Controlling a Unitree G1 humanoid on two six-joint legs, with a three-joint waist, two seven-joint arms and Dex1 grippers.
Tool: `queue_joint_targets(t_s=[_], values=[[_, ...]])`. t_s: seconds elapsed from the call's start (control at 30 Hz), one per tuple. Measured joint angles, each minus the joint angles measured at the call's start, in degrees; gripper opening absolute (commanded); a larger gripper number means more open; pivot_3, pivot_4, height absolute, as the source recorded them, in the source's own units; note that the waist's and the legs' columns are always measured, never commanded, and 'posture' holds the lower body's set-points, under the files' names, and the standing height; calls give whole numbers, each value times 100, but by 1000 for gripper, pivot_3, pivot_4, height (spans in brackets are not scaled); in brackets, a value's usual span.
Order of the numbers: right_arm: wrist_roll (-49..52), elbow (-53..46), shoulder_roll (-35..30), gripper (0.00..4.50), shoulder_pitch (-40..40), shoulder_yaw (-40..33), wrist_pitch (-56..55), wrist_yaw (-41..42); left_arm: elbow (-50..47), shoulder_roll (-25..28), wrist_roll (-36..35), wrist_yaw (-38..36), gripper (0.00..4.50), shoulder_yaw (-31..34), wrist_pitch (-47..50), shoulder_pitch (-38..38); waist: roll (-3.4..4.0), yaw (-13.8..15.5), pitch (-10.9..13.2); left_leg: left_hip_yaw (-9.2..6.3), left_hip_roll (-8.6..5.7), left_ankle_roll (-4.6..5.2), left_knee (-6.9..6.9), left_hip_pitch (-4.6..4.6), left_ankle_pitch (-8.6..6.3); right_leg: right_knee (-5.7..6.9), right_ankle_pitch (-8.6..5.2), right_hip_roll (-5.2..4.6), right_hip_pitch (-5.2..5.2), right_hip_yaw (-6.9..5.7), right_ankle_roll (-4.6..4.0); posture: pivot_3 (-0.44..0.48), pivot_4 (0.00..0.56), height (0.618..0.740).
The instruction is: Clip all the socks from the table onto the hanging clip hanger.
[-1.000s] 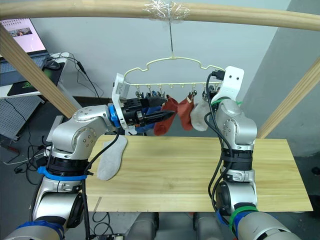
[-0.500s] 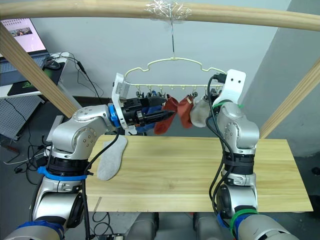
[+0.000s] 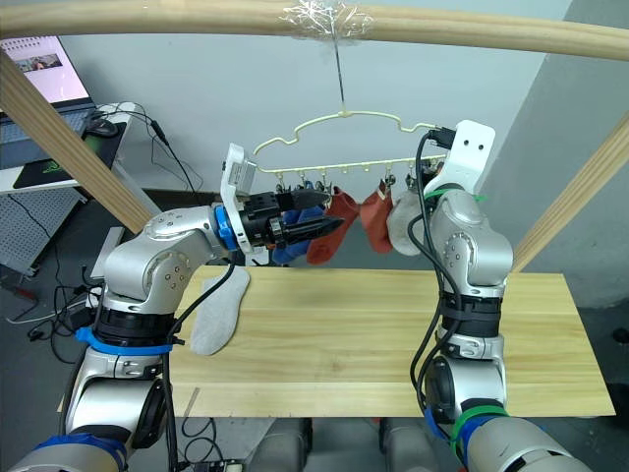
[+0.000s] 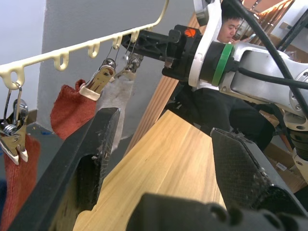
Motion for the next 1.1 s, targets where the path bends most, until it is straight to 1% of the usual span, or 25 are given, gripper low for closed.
queue_joint_targets(t_s=[0.33,0.57,0.77,1.1], values=[[-11,11,-36,2373,45,5,151,-46,0,-6,2,5,3478,-3,-26,4,0,0,0,0,0,0,0,0,0,0,0,0,0,0,0,152,213,740],[-9,-326,170,2373,250,5,433,-173,7,-12,60,1,3478,-13,-42,5,0,-3,0,0,0,0,-1,0,0,1,0,0,0,0,0,144,212,740],[-9,-605,261,2373,263,22,600,-240,23,-39,108,-3,3478,-67,-54,4,0,-7,0,0,0,0,-1,0,0,-1,0,0,0,0,0,140,214,740],[-3,-669,427,2373,270,20,777,-294,113,-77,118,5,3478,-103,-64,5,0,-14,0,-1,0,0,-2,0,0,-1,0,0,-1,-1,0,154,217,740]])
